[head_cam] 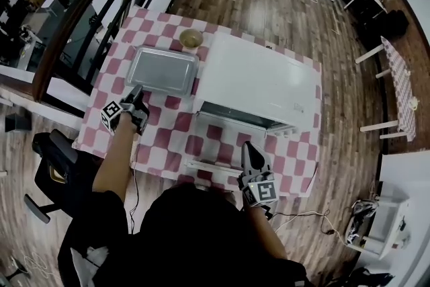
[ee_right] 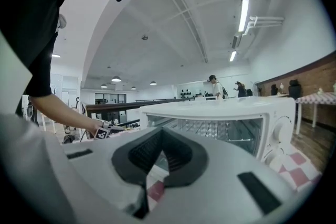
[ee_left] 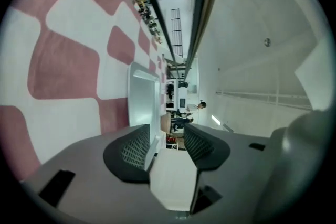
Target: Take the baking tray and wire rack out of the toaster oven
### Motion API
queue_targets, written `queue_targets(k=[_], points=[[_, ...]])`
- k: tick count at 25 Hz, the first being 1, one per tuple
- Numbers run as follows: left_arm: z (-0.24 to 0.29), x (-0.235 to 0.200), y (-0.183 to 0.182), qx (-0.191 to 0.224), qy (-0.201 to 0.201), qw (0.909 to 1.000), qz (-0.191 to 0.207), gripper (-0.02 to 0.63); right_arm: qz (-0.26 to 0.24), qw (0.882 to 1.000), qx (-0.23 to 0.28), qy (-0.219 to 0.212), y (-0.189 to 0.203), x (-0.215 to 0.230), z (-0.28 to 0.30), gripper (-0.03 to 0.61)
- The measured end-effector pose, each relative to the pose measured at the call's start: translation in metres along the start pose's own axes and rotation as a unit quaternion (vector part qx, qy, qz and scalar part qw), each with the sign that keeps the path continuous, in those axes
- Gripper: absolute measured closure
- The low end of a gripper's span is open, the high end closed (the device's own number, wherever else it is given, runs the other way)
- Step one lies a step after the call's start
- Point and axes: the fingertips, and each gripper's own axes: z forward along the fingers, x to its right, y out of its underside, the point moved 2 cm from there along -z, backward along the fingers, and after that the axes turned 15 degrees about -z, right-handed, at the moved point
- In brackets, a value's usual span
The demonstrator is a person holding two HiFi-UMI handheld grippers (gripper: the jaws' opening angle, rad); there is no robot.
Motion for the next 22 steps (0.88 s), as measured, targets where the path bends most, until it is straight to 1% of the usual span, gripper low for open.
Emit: queue_targets(k=[2,4,5,7,10,11,12,13,14,15,18,22], points=[[-0.015,0.027,0.014,-0.028,0.036,0.9979,0.045,0.419,0.002,1.0,0.016,0.005,-0.006,0.002,0.002,0.575],[-0.03,0.053,0.035,-0.051,0.076,0.9915,0.093,0.424,0.005,0.999,0.04,0.011,-0.016,0.005,0.001,0.575],[-0.039,0.065,0.046,-0.056,0.095,0.9868,0.119,0.43,0.004,0.999,0.047,0.014,-0.019,0.007,0.0,0.575],[-0.057,0.085,0.066,-0.054,0.12,0.975,0.179,0.439,0.002,0.999,0.049,0.017,-0.023,0.012,-0.003,0.575],[-0.083,0.109,0.105,-0.056,0.158,0.9563,0.239,0.454,-0.007,0.998,0.059,0.018,-0.03,0.02,-0.01,0.575],[-0.09,0.115,0.119,-0.06,0.161,0.9442,0.281,0.455,-0.01,0.998,0.062,0.019,-0.032,0.022,-0.013,0.575],[-0.097,0.12,0.131,-0.064,0.157,0.9244,0.342,0.461,-0.013,0.998,0.066,0.02,-0.035,0.025,-0.017,0.575],[-0.103,0.124,0.145,-0.068,0.153,0.9007,0.401,0.472,-0.015,0.997,0.07,0.02,-0.038,0.027,-0.02,0.575],[-0.11,0.127,0.16,-0.073,0.151,0.8789,0.446,0.48,-0.017,0.997,0.074,0.02,-0.04,0.029,-0.023,0.575],[-0.117,0.131,0.175,-0.077,0.154,0.8605,0.48,0.488,-0.019,0.997,0.078,0.02,-0.041,0.031,-0.027,0.575],[-0.132,0.143,0.218,-0.077,0.17,0.8117,0.554,0.527,-0.025,0.995,0.091,0.019,-0.044,0.037,-0.037,0.575],[-0.141,0.147,0.277,-0.064,0.179,0.7524,0.631,0.576,-0.039,0.995,0.089,0.016,-0.042,0.051,-0.057,0.575]])
